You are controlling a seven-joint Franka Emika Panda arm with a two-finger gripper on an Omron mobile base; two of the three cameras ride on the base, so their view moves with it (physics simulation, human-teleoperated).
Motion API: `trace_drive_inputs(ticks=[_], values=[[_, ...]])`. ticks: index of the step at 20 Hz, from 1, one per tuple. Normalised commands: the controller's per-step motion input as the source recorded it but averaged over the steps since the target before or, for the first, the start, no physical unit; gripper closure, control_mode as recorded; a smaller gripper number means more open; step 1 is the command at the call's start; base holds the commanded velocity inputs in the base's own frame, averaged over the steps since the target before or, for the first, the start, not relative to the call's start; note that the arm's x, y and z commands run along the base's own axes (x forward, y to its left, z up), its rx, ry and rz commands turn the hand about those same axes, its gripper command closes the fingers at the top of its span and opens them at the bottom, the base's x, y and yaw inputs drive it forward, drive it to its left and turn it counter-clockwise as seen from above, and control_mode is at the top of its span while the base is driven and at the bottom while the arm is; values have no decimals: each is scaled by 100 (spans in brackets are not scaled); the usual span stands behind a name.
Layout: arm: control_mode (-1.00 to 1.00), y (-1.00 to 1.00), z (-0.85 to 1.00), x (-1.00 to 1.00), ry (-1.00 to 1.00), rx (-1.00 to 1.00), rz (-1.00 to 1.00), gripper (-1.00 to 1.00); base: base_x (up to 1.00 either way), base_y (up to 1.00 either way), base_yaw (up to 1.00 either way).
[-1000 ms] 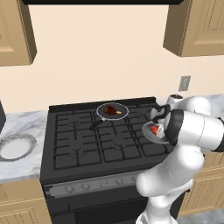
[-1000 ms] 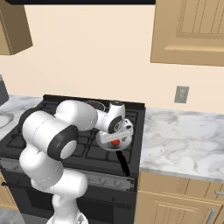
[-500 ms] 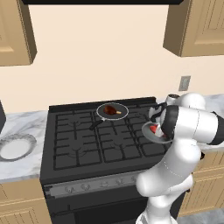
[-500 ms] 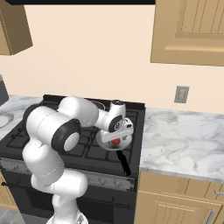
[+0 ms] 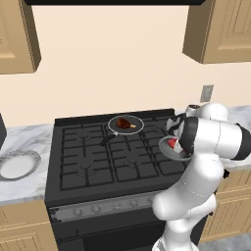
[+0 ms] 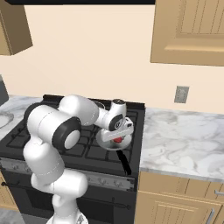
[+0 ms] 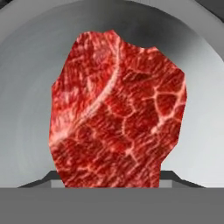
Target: Place one of the steaks on the plate and the other in the bowl. Then place the bowl in the fridge.
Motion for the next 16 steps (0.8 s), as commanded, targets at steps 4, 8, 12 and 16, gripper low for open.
trace_drive_inputs(ticks=[4,8,12,16], values=[[-100,0,0,-2,0,0,0,100,0,0,0],[-100,7,33,-24,-6,-1,-2,100,0,0,0],[-100,10,83,-14,0,0,-7,100,0,0,0],[-100,28,70,-44,0,1,-25,100,0,0,0]])
